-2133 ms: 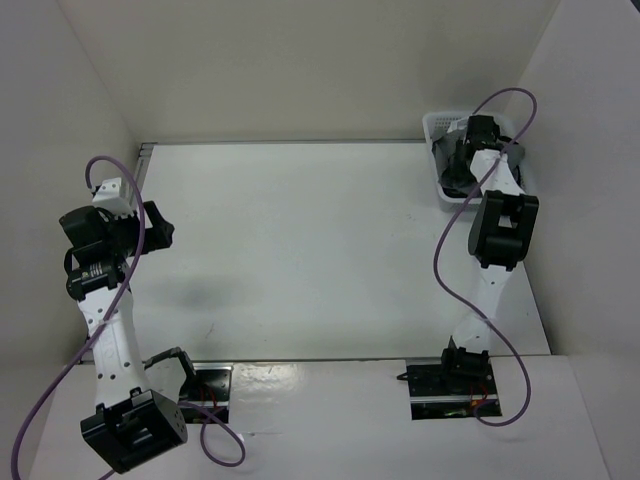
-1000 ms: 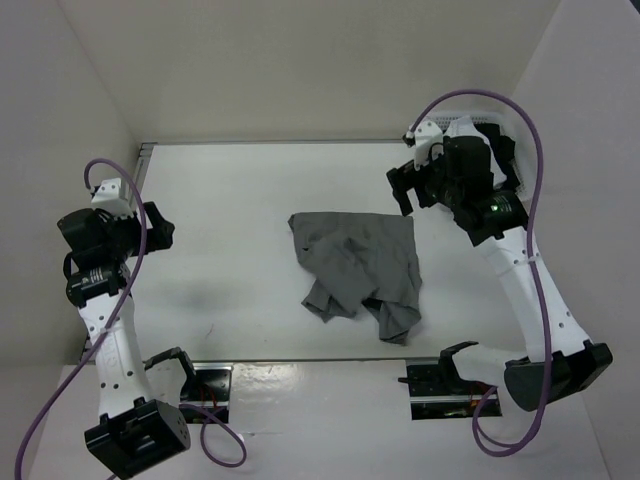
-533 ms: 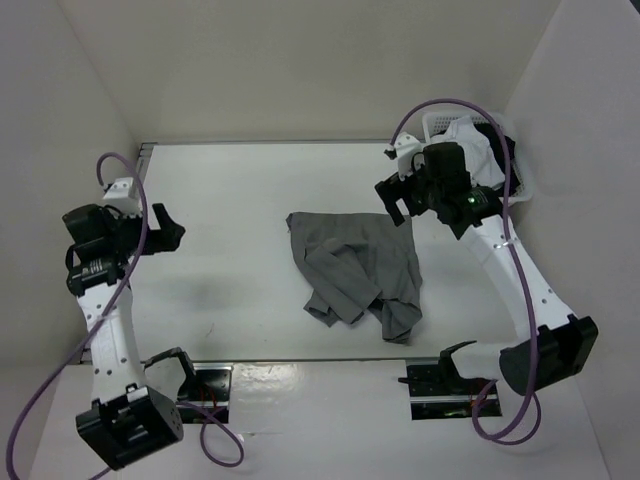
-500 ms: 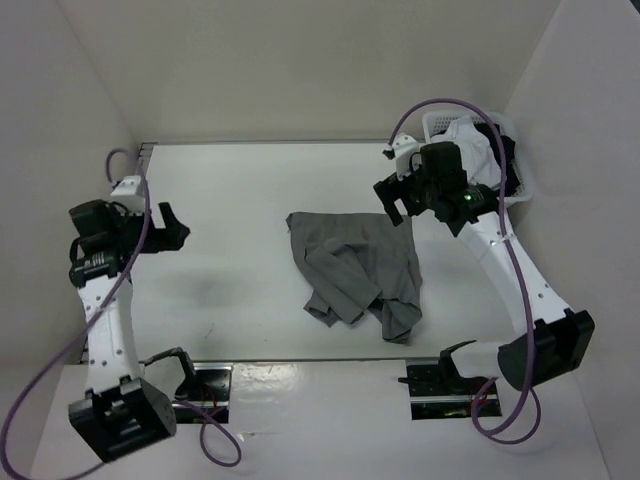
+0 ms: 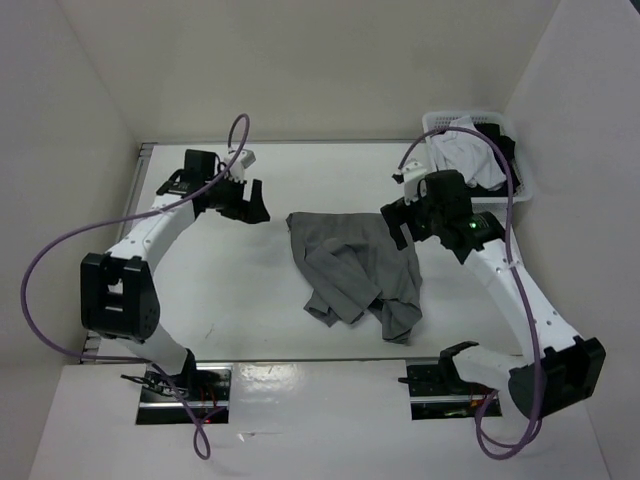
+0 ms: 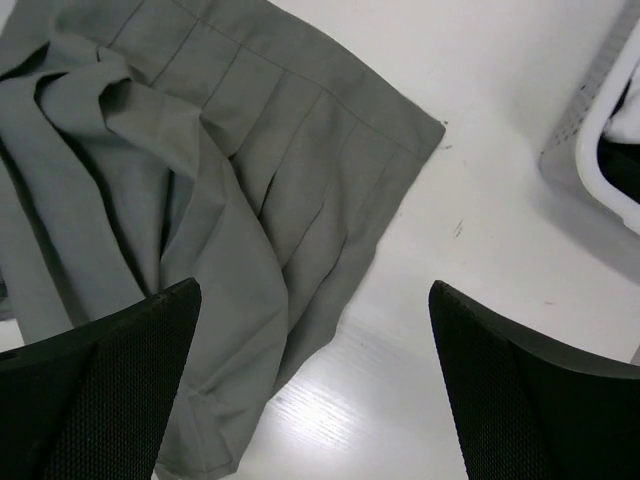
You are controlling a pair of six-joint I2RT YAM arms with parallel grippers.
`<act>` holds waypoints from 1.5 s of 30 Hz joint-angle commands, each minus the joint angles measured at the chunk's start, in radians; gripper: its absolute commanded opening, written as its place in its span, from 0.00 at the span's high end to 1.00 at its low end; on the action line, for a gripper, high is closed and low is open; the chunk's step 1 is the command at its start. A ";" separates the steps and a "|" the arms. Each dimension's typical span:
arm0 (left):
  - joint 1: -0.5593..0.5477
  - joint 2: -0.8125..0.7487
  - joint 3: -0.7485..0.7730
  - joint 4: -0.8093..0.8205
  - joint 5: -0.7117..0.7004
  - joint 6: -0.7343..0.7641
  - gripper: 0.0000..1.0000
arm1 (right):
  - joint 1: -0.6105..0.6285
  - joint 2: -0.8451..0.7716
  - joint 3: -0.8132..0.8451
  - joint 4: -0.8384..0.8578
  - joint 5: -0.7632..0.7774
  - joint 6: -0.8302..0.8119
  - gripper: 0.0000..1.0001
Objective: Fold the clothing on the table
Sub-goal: Flatten the skirt out
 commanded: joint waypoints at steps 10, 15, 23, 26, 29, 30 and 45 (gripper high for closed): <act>-0.139 0.318 0.009 0.304 -0.106 -0.216 0.26 | -0.116 -0.284 -0.109 0.112 -0.153 -0.012 0.01; -0.173 0.406 0.098 0.304 -0.106 -0.248 0.26 | -0.148 -0.324 -0.140 0.122 -0.198 -0.012 0.01; -0.173 0.459 0.144 0.327 -0.167 -0.239 0.27 | -0.168 -0.353 -0.149 0.122 -0.236 -0.021 0.01; -0.173 0.482 0.168 0.314 -0.180 -0.239 0.28 | -0.177 -0.353 -0.149 0.122 -0.236 -0.021 0.01; -0.173 0.510 0.194 0.303 -0.180 -0.230 0.32 | -0.177 -0.362 -0.158 0.122 -0.236 -0.021 0.01; -0.183 0.524 0.210 0.303 -0.180 -0.219 0.35 | -0.177 -0.362 -0.158 0.122 -0.236 -0.021 0.01; -0.159 0.424 0.136 0.185 -0.060 -0.158 1.00 | -0.177 -0.163 -0.085 0.152 -0.115 0.022 0.01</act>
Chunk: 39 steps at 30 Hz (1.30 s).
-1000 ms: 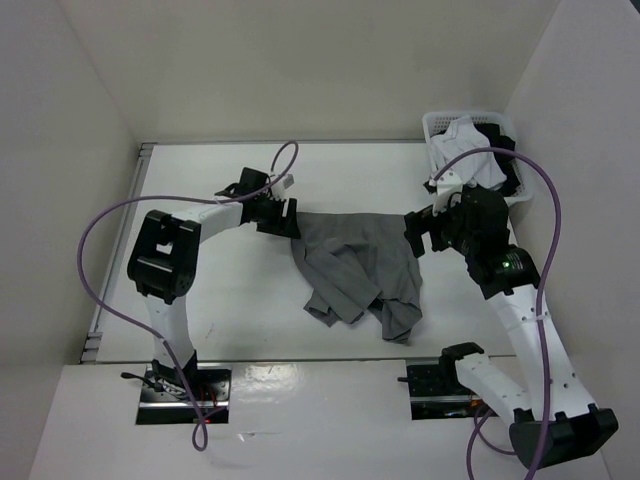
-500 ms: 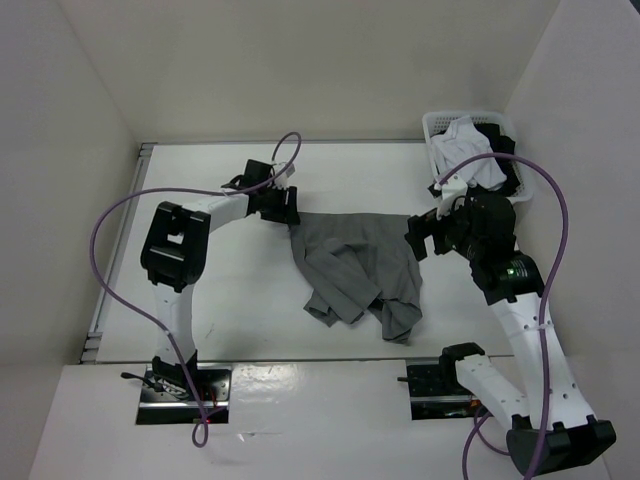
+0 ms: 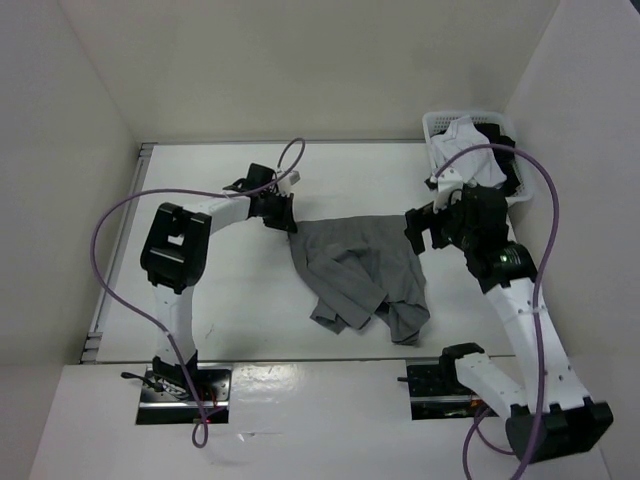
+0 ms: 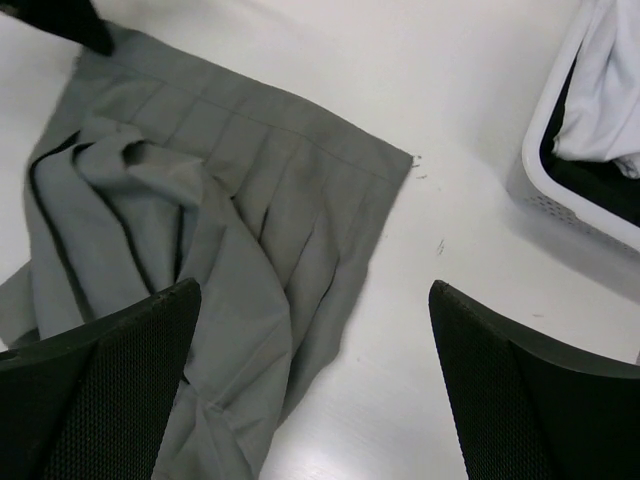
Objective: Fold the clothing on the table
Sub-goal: Flatten the skirt out
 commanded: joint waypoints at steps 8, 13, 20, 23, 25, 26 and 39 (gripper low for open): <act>0.174 -0.256 -0.114 -0.090 0.016 0.095 1.00 | -0.006 0.554 0.252 0.088 0.133 0.041 0.01; 0.214 -0.294 -0.138 -0.079 0.016 0.132 1.00 | -0.006 0.760 0.353 0.149 0.124 0.061 0.12; 0.214 -0.229 -0.129 -0.090 0.038 0.132 1.00 | 0.012 0.955 0.467 0.194 0.035 0.079 0.23; 0.195 -0.216 -0.129 -0.090 0.038 0.132 1.00 | 0.040 1.024 0.508 0.221 0.017 0.091 0.21; 0.185 -0.207 -0.129 -0.081 0.038 0.132 1.00 | 0.052 1.072 0.531 0.240 0.017 0.103 0.21; 0.185 -0.198 -0.129 -0.081 0.038 0.132 1.00 | 0.069 1.072 0.540 0.252 0.017 0.103 0.21; 0.165 -0.179 -0.138 -0.081 -0.002 0.141 1.00 | 0.129 1.240 0.643 0.295 0.017 0.131 0.26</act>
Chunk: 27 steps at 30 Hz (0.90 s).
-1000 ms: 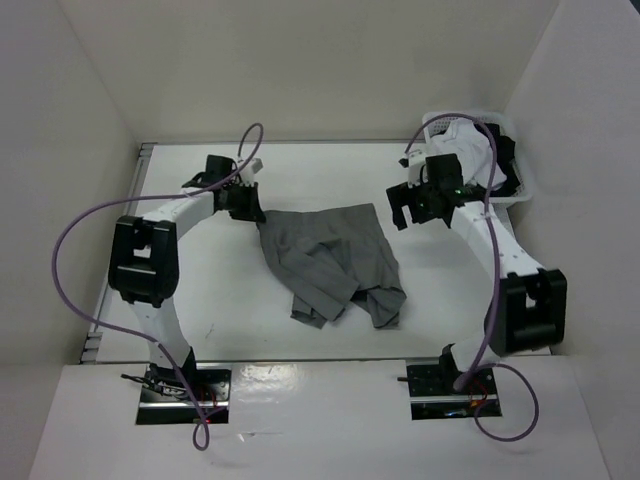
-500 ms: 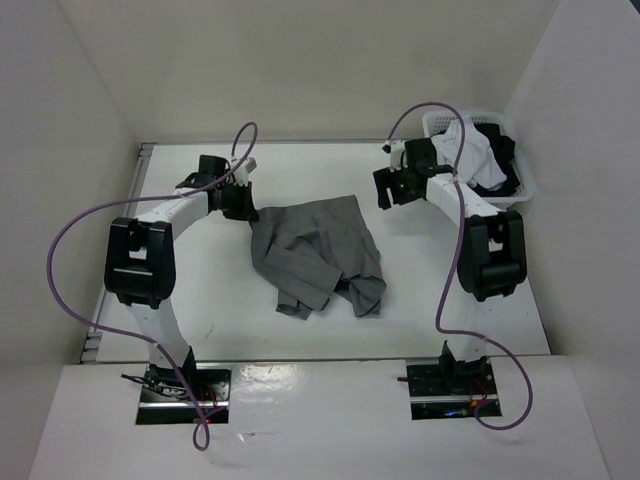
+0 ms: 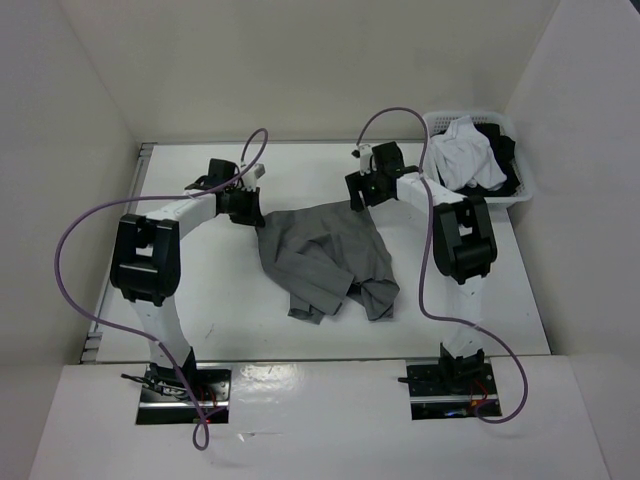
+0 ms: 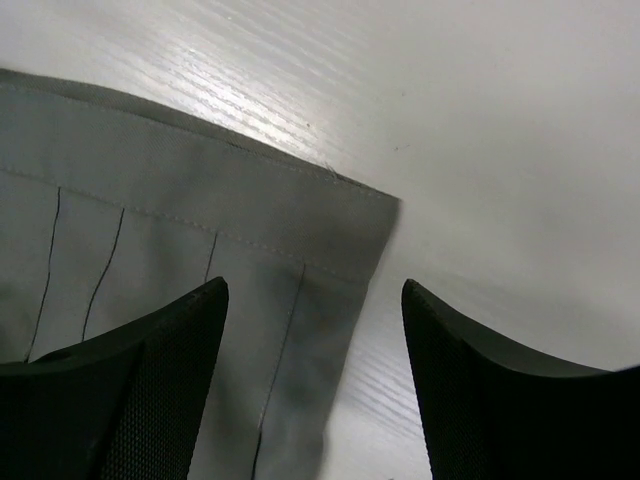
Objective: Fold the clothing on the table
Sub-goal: Flatten the skirt out
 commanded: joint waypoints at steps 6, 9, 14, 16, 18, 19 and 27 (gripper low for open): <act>-0.006 0.014 -0.005 0.006 0.005 0.035 1.00 | 0.002 0.024 0.022 0.085 0.018 0.007 0.31; -0.006 0.014 -0.005 0.006 0.005 0.035 1.00 | 0.002 0.024 0.022 0.085 0.018 -0.003 0.32; -0.006 0.014 -0.005 0.006 0.005 0.035 1.00 | 0.002 0.070 0.080 0.059 0.027 0.008 0.33; -0.006 0.014 -0.005 0.006 0.005 0.035 1.00 | 0.002 0.090 0.119 0.025 0.027 0.020 0.33; -0.006 0.014 -0.005 0.006 0.005 0.035 1.00 | 0.002 0.127 0.142 0.005 0.038 0.033 0.33; -0.006 0.014 -0.005 0.006 0.005 0.035 1.00 | 0.002 0.139 0.172 -0.013 0.038 0.033 0.33; -0.006 0.014 -0.005 0.006 0.005 0.035 1.00 | 0.002 0.213 0.257 -0.110 0.090 0.071 0.36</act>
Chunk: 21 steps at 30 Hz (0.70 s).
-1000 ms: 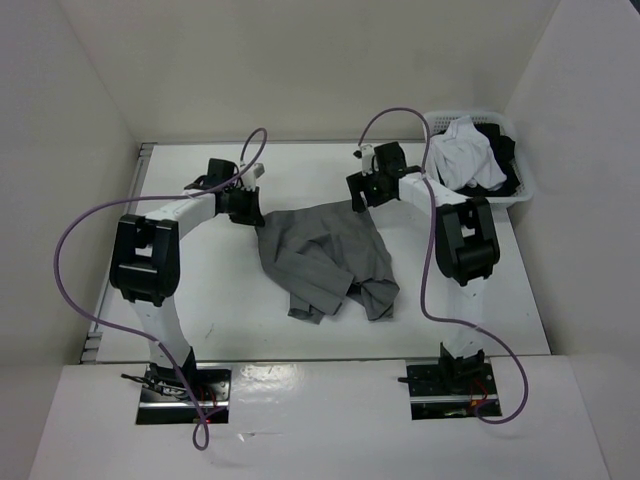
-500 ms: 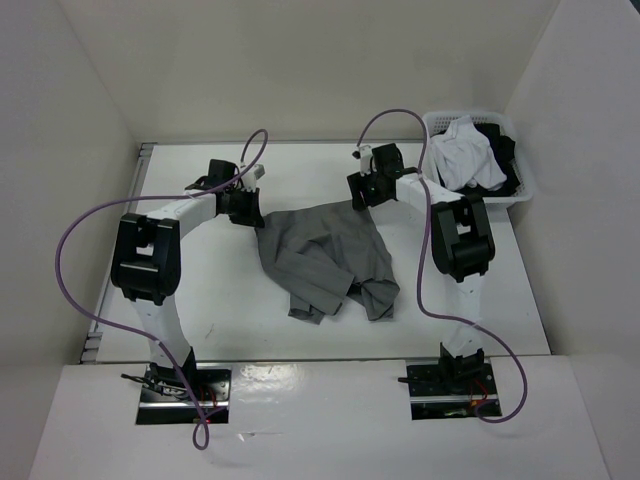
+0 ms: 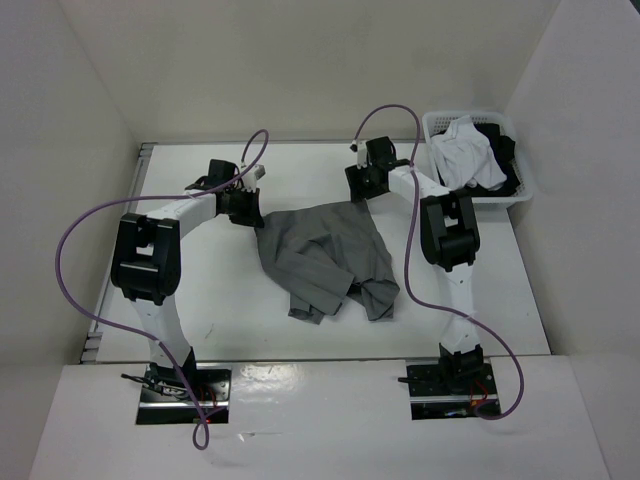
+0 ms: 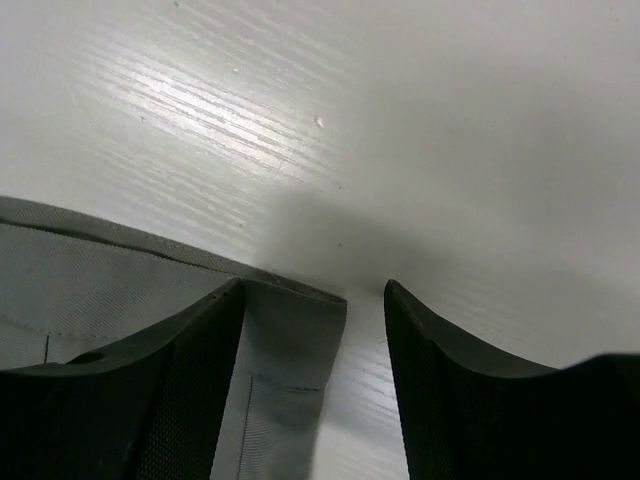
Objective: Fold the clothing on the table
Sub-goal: Flatten the skirt out
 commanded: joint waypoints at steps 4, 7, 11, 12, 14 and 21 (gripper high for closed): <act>-0.006 0.005 -0.004 -0.003 0.013 0.024 1.00 | 0.002 0.032 0.048 -0.092 0.056 0.031 0.40; -0.006 -0.004 -0.004 -0.003 0.013 0.024 1.00 | 0.002 0.032 0.039 -0.133 0.056 0.031 0.42; -0.006 -0.004 -0.004 -0.003 0.013 0.024 1.00 | 0.002 0.001 0.015 -0.144 0.056 0.031 0.42; -0.006 -0.004 -0.004 -0.012 0.013 0.024 1.00 | 0.002 -0.011 0.001 -0.144 0.056 0.020 0.42; -0.006 -0.004 -0.004 -0.012 0.013 0.024 1.00 | 0.002 -0.020 -0.010 -0.144 0.056 0.020 0.42; -0.006 -0.004 -0.004 -0.012 0.013 0.024 1.00 | 0.002 -0.020 -0.022 -0.181 0.013 0.011 0.42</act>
